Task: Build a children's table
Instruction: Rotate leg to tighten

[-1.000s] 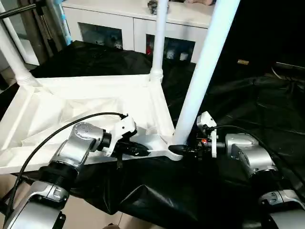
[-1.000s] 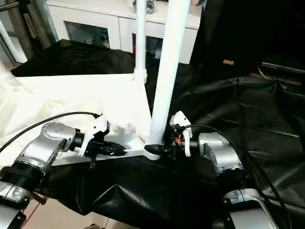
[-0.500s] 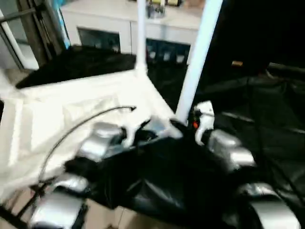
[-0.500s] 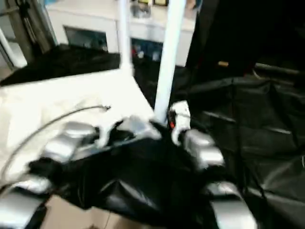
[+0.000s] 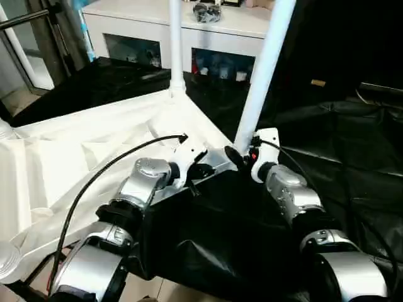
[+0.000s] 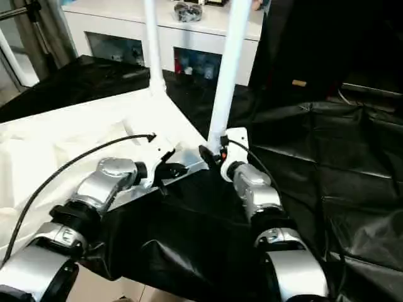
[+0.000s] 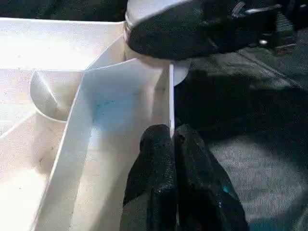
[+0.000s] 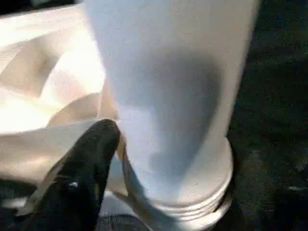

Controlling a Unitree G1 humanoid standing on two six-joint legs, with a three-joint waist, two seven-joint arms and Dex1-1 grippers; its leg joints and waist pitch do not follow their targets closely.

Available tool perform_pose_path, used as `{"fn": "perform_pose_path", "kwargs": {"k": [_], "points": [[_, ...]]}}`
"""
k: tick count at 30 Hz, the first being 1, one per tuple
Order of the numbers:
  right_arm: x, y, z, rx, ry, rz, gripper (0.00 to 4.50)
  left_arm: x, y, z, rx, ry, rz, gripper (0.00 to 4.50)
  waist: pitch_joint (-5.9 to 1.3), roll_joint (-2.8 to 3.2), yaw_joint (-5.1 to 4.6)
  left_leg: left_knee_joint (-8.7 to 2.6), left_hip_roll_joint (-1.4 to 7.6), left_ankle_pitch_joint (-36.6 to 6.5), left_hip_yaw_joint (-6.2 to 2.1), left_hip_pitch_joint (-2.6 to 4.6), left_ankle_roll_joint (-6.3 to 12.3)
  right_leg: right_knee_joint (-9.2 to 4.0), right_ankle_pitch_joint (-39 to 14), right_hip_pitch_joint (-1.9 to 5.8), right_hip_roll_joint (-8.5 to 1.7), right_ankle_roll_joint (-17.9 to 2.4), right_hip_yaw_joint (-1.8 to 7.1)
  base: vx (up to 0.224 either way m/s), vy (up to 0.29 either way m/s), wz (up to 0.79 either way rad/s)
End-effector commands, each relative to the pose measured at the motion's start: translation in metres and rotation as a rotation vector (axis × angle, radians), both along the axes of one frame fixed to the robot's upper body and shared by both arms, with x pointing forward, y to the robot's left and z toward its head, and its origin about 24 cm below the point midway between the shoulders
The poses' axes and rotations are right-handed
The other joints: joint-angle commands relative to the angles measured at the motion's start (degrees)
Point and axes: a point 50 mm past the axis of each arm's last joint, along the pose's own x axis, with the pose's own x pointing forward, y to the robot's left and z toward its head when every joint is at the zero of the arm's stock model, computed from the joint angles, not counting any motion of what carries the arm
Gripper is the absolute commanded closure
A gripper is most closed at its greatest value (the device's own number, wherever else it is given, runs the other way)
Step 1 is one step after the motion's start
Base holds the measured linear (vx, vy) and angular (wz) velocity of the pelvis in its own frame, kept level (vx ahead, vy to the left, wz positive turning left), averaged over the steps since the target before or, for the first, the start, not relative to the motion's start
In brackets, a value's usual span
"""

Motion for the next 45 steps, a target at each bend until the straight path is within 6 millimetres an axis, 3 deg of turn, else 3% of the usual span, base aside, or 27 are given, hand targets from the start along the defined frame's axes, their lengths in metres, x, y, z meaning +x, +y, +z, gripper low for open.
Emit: {"fn": "perform_pose_path", "kwargs": {"k": [1,3,13,16,21,27,32,36,38,39,41,42,43,45], "points": [[-0.02,0.016,-0.021,-0.015,0.086,0.223,0.7,-0.006,-0.014,0.015,-0.095,-0.047,-0.163,4.5,-2.92,-0.11,-0.03,-3.72,1.07,-13.5,0.03,0.04,1.62,-4.73,-12.8,2.53,-2.79,-11.0,2.2,0.0,0.0,0.0],[-0.022,0.01,-0.017,-0.018,0.062,0.294,0.7,-0.01,-0.008,0.014,-0.094,-0.029,-0.204,4.5,-2.95,-0.19,-0.1,-3.73,1.15,-13.0,-0.04,-0.21,2.03,-4.56,-11.8,2.74,-2.79,-11.2,2.17,0.0,0.0,0.0],[-0.044,-0.015,-0.011,-0.048,0.056,0.657,0.7,-0.025,0.018,0.015,-0.072,0.047,-0.403,4.5,-3.32,-0.01,0.45,-2.9,1.47,-7.7,0.47,-0.19,5.37,-3.08,-0.1,2.83,-2.47,-15.7,1.94,0.0,0.0,0.0],[-0.048,-0.017,-0.009,-0.037,0.064,0.701,0.7,-0.029,0.025,0.016,-0.069,0.068,-0.439,4.5,-3.24,-0.07,0.53,-2.94,1.53,-8.2,0.45,-0.21,5.3,-3.15,-1.2,2.86,-2.56,-15.9,1.93,0.0,0.0,0.0],[-0.052,-0.018,-0.01,-0.018,0.085,0.734,1.06,-0.033,0.032,0.015,-0.067,0.092,-0.466,4.5,-3.0,0.02,0.38,-3.34,1.6,-11.8,0.36,-0.05,3.03,-3.73,-7.7,2.61,-2.65,-14.6,2.05,0.0,0.0,0.0],[-0.055,-0.018,-0.01,-0.017,0.094,0.758,1.6,-0.034,0.032,0.016,-0.069,0.097,-0.475,4.5,-3.23,0.0,0.46,-3.14,1.53,-9.5,0.36,-0.1,3.34,-3.35,-4.3,2.74,-2.62,-14.9,2.03,0.0,0.0,0.0],[-0.057,-0.016,-0.01,0.005,0.104,0.758,1.77,-0.034,0.031,0.015,-0.069,0.095,-0.472,4.5,-3.26,0.1,0.5,-2.99,1.46,-8.6,0.42,-0.12,3.87,-3.2,-2.5,2.76,-2.52,-15.5,1.99,0.0,0.0,0.0],[-0.057,-0.014,-0.013,0.025,0.11,0.723,1.8,-0.032,0.03,0.014,-0.06,0.081,-0.442,4.5,-3.21,0.02,0.54,-3.05,1.49,-9.5,0.4,-0.11,3.47,-3.37,-4.2,2.76,-2.64,-15.1,2.01,0.0,0.0,0.0],[-0.053,-0.011,-0.019,0.0,0.112,0.625,1.8,-0.026,0.026,0.013,-0.052,0.059,-0.372,4.5,-3.18,0.08,0.41,-3.14,1.53,-9.5,0.33,-0.06,2.88,-3.39,-4.7,2.59,-2.75,-14.9,2.11,0.0,0.0,0.0],[-0.053,-0.011,-0.019,0.0,0.112,0.625,1.8,-0.026,0.026,0.013,-0.052,0.059,-0.372,4.5,-2.97,0.04,0.28,-3.35,1.44,-11.2,0.27,0.04,2.35,-3.77,-7.1,2.56,-2.76,-14.5,2.07,0.0,0.0,0.0],[-0.042,-0.005,-0.028,-0.042,0.12,0.427,1.81,-0.016,0.016,0.012,-0.044,0.024,-0.26,4.5,-2.74,0.05,0.02,-3.58,1.38,-13.9,0.24,0.24,1.33,-4.34,-11.9,2.3,-2.82,-13.4,2.16,0.0,0.0,0.0],[-0.039,-0.003,-0.03,-0.05,0.129,0.368,1.81,-0.014,0.013,0.011,-0.041,0.016,-0.233,4.5,-2.24,0.15,-0.29,-3.89,1.24,-17.2,0.06,0.49,-0.03,-4.95,-18.3,1.97,-2.9,-12.1,2.15,0.0,0.0,0.0],[-0.035,0.001,-0.034,-0.065,0.142,0.277,1.81,-0.009,0.007,0.01,-0.032,0.002,-0.174,4.5,-2.44,-0.16,-0.35,-3.93,1.16,-18.4,-0.22,0.71,-0.98,-5.32,-22.9,2.1,-3.16,-10.3,2.15,0.0,0.0,0.0],[-0.033,0.004,-0.035,-0.074,0.15,0.236,1.81,-0.006,0.003,0.01,-0.026,-0.005,-0.143,4.5,-2.42,-0.09,-0.51,-4.07,1.16,-19.2,-0.41,0.62,-1.36,-5.66,-25.0,1.95,-3.09,-8.5,2.16,0.0,0.0,0.0]]}}
